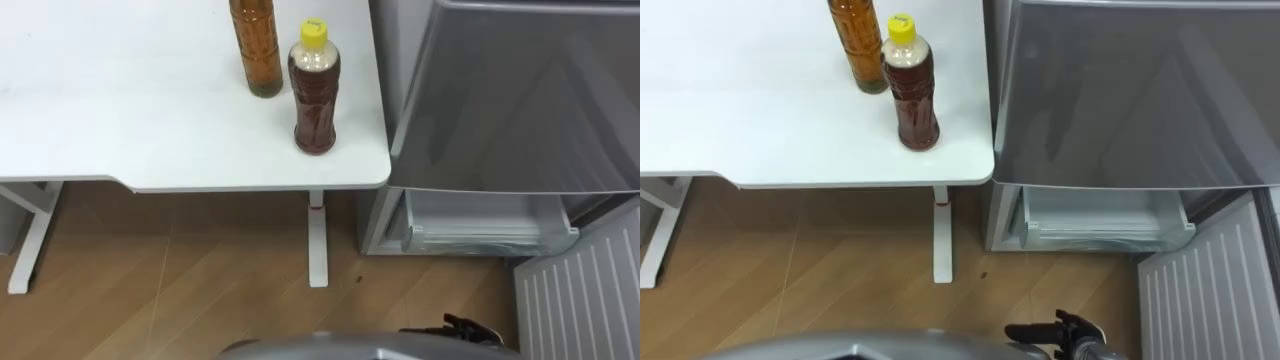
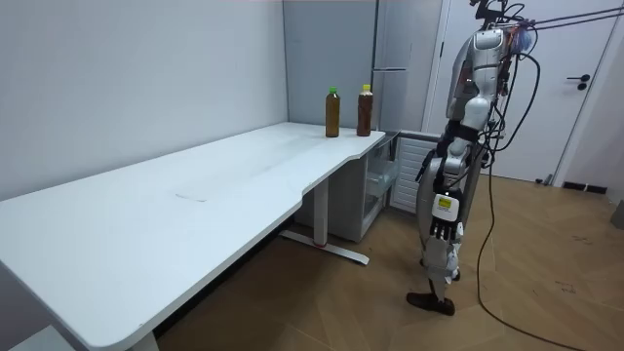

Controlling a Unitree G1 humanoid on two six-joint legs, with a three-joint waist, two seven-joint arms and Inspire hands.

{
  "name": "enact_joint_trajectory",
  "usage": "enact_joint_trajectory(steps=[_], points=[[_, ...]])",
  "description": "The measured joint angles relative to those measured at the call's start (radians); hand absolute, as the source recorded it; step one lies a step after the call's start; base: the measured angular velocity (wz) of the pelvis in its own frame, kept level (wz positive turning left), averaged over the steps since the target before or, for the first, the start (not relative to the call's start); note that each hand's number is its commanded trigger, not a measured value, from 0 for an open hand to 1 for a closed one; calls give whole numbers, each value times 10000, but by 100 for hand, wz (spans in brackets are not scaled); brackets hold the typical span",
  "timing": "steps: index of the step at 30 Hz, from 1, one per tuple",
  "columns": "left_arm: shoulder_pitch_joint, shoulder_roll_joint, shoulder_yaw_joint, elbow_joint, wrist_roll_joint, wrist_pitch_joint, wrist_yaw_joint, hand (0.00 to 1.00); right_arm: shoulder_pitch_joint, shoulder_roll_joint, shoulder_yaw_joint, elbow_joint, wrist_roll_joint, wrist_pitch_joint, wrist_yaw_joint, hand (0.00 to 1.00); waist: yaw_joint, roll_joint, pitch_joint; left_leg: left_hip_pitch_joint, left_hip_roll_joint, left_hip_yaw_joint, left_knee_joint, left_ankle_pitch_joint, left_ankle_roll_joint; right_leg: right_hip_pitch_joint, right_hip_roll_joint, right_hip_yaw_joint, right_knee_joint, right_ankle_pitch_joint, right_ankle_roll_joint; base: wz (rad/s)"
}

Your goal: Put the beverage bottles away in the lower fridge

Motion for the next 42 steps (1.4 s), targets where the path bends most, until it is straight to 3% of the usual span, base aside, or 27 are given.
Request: enact_joint_trajectory(steps=[7, 14, 26, 35, 42], points=[[11, 0, -6, 1, -13, 76, -2, 0, -9, -19, 9, 8, 1, 46, -18, 0, 0, 14, 2, 1, -51, -69, -3, -1, 2, 28, -35, 29, 3, -29, 28, 2], [64, 7, -45, -40, -28, 215, 27, 0, -75, -24, -172, 121, 401, 413, 143, 0, -16, -5, 7, -7, -138, -156, -3, -17, 35, 60, -94, 52, 17, -103, 70, 4], [51, -8, 705, -248, 33, 195, 278, 0, -18, -112, -288, 97, 245, 462, 497, 0, 14, -75, 6, 54, -162, -178, 15, -21, 41, 124, -101, 82, 13, -159, 67, 0], [-67, -4, 1262, -248, -62, 94, 978, 0, -7, -105, -288, 116, 223, 464, 619, 0, 34, -184, 10, 170, -164, -180, 31, -21, 42, 200, -99, 84, 31, -171, 65, 0], [19, -17, 1440, -339, -1471, -224, 1863, 0, -77, -126, -206, 117, 238, 463, 663, 0, 69, -194, 32, 169, -165, -200, 153, -104, 110, 301, -110, 52, 23, -226, 91, 1]])
